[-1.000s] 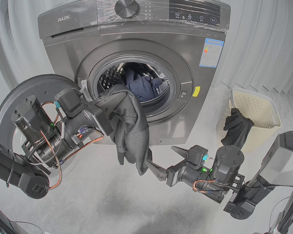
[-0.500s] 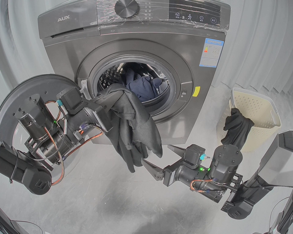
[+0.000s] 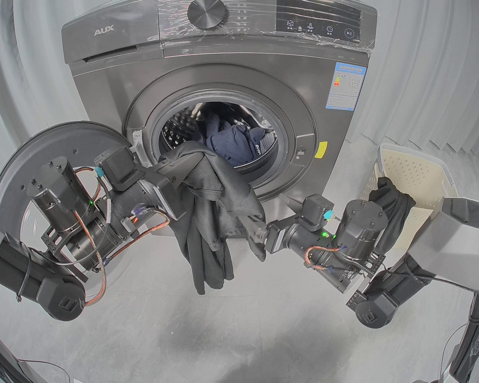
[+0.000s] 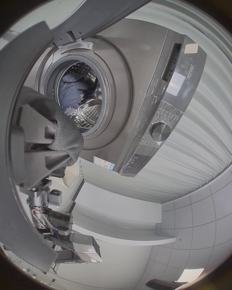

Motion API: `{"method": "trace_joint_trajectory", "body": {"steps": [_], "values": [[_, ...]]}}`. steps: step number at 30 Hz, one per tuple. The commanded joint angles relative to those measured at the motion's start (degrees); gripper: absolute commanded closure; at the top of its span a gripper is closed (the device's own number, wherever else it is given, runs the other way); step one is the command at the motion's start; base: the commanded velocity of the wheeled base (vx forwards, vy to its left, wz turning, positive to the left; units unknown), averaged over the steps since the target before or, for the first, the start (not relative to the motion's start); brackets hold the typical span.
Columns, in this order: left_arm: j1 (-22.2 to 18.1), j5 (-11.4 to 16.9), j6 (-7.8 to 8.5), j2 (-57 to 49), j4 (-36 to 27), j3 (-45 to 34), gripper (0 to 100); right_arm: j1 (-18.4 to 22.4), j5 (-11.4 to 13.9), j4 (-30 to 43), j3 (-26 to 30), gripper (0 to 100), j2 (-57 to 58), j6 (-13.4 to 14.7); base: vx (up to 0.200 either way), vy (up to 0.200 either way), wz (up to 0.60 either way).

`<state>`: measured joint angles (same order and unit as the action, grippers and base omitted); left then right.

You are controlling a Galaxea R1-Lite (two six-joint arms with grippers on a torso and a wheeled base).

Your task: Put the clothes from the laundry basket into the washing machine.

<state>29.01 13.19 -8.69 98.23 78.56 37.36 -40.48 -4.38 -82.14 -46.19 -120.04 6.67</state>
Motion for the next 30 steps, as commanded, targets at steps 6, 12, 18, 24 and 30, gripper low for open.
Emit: {"method": "trace_joint_trajectory", "body": {"steps": [6,12,18,24,30], "values": [[0.0,0.1,-0.01,-0.1,0.0,-0.2,100,3.4,0.1,0.1,-0.6,0,2.1,-0.1,0.000,0.000,0.00],[-0.1,0.1,-0.01,-0.3,0.0,-0.1,100,4.4,0.1,0.2,-0.7,0,1.7,-0.1,0.000,0.000,0.00],[-0.1,0.2,-0.10,-0.8,0.0,0.3,100,5.9,0.0,0.8,-1.2,0,1.1,-0.1,0.000,0.000,0.00],[0.1,0.2,-0.10,-0.8,0.0,0.2,100,5.9,-0.1,1.0,-1.4,0,-0.2,-0.1,0.000,0.000,0.00],[-0.4,0.3,-0.10,-0.8,0.0,0.3,100,6.4,-0.1,1.0,-1.8,0,-0.5,-0.1,0.000,0.000,0.00]]}}
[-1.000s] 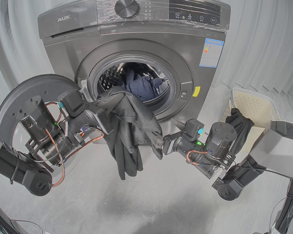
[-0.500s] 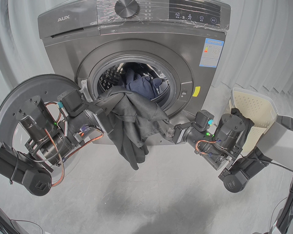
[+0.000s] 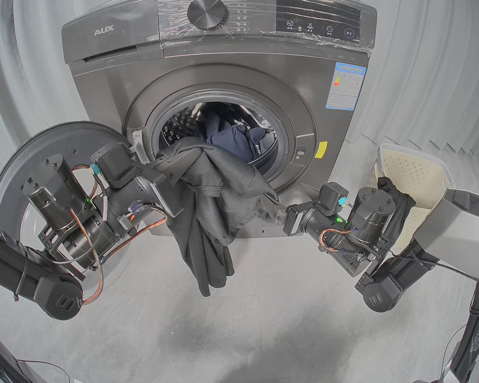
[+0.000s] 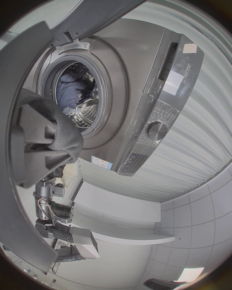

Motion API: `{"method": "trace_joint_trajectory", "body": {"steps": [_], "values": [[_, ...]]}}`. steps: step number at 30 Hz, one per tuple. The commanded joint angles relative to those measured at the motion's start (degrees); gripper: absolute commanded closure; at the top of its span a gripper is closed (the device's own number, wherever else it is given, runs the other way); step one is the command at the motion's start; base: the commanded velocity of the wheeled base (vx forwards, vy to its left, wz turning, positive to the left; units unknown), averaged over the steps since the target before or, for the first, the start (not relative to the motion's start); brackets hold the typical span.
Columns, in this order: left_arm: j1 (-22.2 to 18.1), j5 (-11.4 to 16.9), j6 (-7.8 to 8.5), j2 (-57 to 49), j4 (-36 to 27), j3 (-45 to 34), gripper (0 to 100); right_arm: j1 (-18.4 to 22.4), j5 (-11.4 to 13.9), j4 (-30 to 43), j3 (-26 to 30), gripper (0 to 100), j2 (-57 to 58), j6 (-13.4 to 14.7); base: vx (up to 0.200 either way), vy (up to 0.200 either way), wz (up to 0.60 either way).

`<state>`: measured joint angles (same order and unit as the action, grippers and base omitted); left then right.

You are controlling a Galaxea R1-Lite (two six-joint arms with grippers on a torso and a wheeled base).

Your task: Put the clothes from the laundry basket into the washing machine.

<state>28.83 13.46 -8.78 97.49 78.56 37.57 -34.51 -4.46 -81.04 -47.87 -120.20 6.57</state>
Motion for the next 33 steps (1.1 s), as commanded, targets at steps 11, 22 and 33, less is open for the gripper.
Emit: {"method": "trace_joint_trajectory", "body": {"steps": [11,22,33], "values": [[-0.3,0.1,-0.01,-0.3,0.0,0.5,100,2.2,-0.1,-0.1,1.6,0,-0.9,0.0,0.000,0.000,0.00],[0.2,0.2,-0.10,-0.4,0.0,0.6,100,2.9,-0.1,-0.1,-0.4,0,-5.3,0.0,0.000,0.000,0.00],[0.4,0.1,-0.01,-0.3,0.0,0.3,100,-0.6,0.0,0.7,-5.6,0,-8.4,-0.2,0.000,0.000,0.00]]}}
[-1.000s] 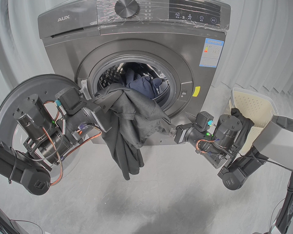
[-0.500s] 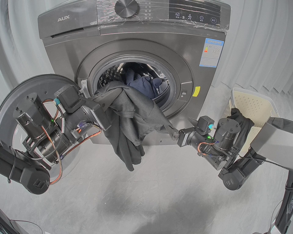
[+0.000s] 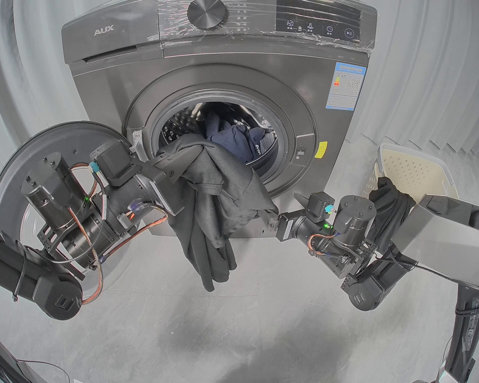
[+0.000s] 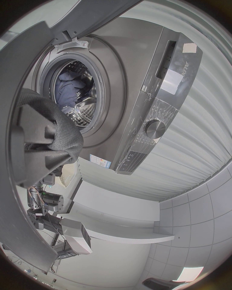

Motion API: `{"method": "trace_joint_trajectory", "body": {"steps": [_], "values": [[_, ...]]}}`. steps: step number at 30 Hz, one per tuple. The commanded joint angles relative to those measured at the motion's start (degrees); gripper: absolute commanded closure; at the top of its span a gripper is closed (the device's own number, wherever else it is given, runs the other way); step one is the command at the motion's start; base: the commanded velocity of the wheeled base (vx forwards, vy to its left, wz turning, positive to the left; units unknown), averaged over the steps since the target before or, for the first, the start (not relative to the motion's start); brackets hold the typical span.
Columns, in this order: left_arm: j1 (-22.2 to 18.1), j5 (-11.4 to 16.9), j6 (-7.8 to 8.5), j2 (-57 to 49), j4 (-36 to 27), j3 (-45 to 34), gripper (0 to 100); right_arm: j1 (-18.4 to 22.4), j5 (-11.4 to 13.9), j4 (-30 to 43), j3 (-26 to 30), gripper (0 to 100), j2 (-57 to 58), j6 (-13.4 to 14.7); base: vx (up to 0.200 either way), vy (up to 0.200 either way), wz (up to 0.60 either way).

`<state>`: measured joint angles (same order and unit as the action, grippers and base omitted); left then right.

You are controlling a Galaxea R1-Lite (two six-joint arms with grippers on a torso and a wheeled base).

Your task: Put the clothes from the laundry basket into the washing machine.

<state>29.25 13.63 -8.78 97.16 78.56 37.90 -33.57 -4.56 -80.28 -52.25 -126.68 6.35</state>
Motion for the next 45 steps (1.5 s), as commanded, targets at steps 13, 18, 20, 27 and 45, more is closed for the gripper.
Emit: {"method": "trace_joint_trajectory", "body": {"steps": [13,18,20,27,45], "values": [[-0.3,-0.6,-0.10,0.3,0.0,0.8,100,-9.1,0.4,-0.8,-1.1,0,-2.4,0.2,0.000,0.000,0.00],[-0.5,-0.6,-0.10,0.5,0.0,1.0,100,-11.4,1.1,-1.4,1.3,0,-1.7,0.5,0.000,0.000,0.00],[-0.5,-0.6,-0.10,0.6,0.0,1.0,100,-12.0,1.6,-2.2,2.2,0,-1.3,0.6,0.000,0.000,0.00],[-0.5,-0.5,-0.01,0.4,0.0,0.8,100,-8.0,1.2,-2.0,2.5,0,2.1,0.7,0.000,0.000,0.00],[-0.6,-0.4,-0.01,0.1,0.0,0.9,100,2.6,1.7,-1.6,3.4,0,4.2,-0.7,0.000,0.000,0.00]]}}
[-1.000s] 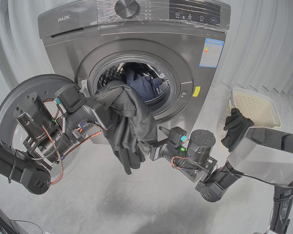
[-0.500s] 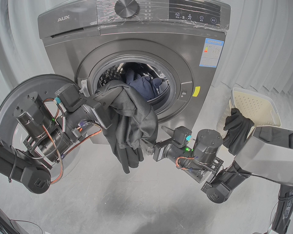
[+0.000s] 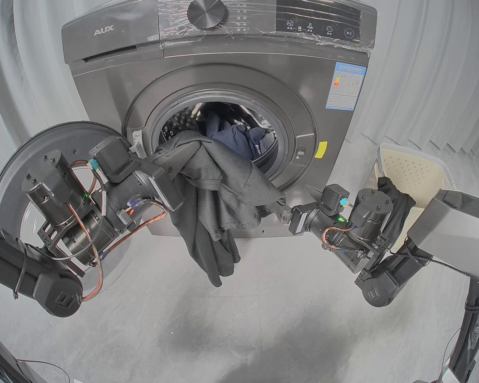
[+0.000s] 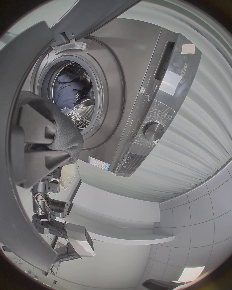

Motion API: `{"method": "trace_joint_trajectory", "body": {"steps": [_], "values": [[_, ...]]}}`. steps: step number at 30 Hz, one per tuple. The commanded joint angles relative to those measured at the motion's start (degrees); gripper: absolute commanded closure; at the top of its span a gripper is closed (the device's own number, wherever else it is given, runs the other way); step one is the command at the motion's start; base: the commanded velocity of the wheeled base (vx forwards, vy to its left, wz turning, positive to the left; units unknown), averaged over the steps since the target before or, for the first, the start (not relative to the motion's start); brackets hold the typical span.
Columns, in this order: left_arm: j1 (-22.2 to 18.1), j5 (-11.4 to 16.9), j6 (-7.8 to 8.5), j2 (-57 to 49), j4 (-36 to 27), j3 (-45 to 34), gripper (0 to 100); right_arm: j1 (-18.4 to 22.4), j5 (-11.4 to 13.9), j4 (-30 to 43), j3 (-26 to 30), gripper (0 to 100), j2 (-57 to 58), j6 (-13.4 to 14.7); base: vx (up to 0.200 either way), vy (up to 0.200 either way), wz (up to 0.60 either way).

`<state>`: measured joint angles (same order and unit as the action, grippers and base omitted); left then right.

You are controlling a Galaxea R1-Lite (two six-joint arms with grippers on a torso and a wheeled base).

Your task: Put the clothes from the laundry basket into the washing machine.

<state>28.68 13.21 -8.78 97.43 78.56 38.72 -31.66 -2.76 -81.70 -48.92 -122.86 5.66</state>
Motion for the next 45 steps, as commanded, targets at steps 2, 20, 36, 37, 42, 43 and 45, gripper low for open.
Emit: {"method": "trace_joint_trajectory", "body": {"steps": [2,20,36,37,42,43,45], "values": [[0.0,0.0,-0.01,-0.1,0.0,0.0,100,0.5,0.0,-0.3,0.1,0,0.3,0.0,0.000,0.000,0.00],[-0.1,-0.2,-0.10,0.0,0.0,0.7,100,-5.2,-0.1,-0.1,1.2,0,-0.2,0.1,0.000,0.000,0.00],[-0.1,-0.3,-0.19,0.3,0.0,1.4,100,-6.0,-0.1,-0.3,6.9,0,-0.5,0.0,0.000,0.000,0.00],[-0.1,-0.3,-0.19,0.3,0.0,1.4,100,-5.8,-0.1,-0.2,6.4,0,-0.5,0.0,0.000,0.000,0.00],[0.0,-0.2,-0.10,0.4,0.0,1.1,100,-4.8,-0.1,0.1,4.4,0,-0.5,-0.2,0.000,0.000,0.00],[0.1,-0.2,-0.10,0.4,0.0,1.0,100,-4.3,-0.1,0.1,3.7,0,-0.6,-0.5,0.000,0.000,0.00],[0.1,-0.2,-0.10,0.3,0.0,1.0,100,-3.5,0.0,0.2,3.3,0,-0.6,-1.3,0.000,0.000,0.00]]}}
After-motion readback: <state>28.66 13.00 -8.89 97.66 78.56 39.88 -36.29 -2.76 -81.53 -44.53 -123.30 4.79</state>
